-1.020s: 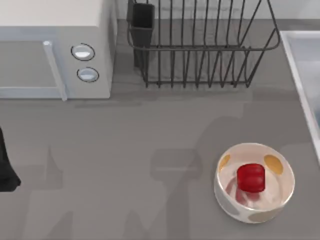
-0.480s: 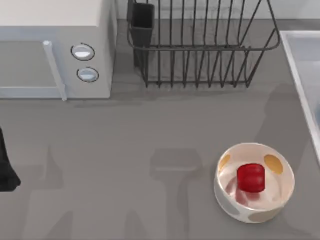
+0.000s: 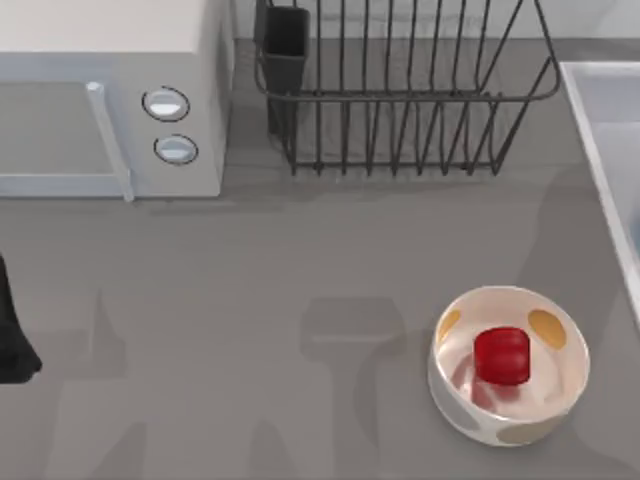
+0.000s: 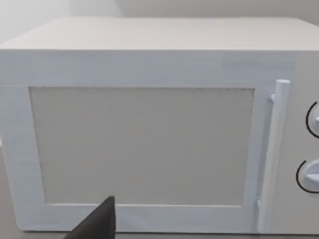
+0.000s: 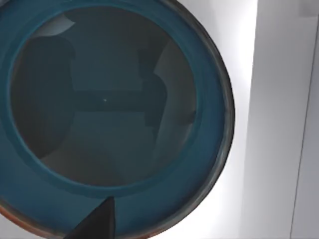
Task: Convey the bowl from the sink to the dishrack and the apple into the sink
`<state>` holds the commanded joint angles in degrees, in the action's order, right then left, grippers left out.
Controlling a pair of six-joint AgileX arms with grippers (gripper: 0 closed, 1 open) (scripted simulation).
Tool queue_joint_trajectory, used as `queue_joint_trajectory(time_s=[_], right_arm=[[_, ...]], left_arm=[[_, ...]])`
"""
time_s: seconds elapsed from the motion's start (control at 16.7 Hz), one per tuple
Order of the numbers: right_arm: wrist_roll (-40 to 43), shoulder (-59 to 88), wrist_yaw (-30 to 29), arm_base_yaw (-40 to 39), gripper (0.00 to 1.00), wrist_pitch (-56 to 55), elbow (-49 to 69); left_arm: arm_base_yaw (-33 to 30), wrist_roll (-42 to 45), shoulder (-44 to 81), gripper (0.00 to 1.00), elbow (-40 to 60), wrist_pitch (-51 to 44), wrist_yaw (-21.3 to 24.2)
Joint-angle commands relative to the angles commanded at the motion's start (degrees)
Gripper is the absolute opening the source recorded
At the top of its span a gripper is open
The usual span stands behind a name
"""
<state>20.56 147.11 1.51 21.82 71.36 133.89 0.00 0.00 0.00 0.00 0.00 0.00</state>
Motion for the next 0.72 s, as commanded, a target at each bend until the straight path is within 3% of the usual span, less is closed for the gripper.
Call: queue_joint_trajectory(time_s=[0.48, 0.72], right_arm=[[-0.4, 7.3, -0.1, -0.1, 1.0, -14.3, -6.8], [-0.4, 8.0, -0.1, -0.1, 1.0, -15.2, -7.2]], left_arm=[[0.0, 0.0, 0.0, 1.0, 0.0, 0.0, 0.0], [0.0, 0.0, 0.0, 1.0, 0.0, 0.0, 0.0]])
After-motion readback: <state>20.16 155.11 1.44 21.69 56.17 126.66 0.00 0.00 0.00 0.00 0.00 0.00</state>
